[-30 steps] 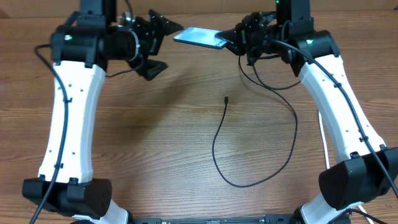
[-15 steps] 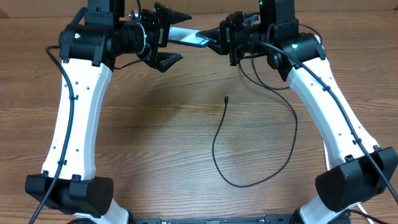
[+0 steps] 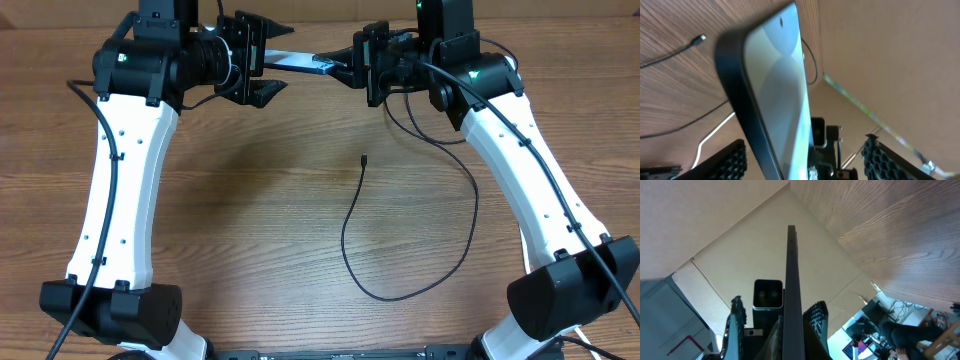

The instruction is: Plug charger to phone and switch on socket

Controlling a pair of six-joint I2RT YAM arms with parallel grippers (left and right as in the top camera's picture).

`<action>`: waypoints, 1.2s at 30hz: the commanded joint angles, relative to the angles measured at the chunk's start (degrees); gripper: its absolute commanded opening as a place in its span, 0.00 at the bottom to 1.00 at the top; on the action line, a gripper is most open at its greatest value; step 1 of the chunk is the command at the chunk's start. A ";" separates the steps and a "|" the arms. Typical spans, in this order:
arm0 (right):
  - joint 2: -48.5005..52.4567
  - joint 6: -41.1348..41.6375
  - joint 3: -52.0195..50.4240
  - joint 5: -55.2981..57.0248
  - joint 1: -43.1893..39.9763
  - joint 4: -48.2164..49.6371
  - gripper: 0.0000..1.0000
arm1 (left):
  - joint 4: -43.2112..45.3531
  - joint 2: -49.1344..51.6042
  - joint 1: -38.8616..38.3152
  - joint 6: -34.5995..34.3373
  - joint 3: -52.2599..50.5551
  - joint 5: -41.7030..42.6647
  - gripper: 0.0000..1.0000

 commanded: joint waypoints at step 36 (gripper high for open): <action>-1.77 2.01 2.32 1.09 4.83 1.27 0.41 | 0.22 0.57 0.26 -4.35 -0.04 -3.98 0.04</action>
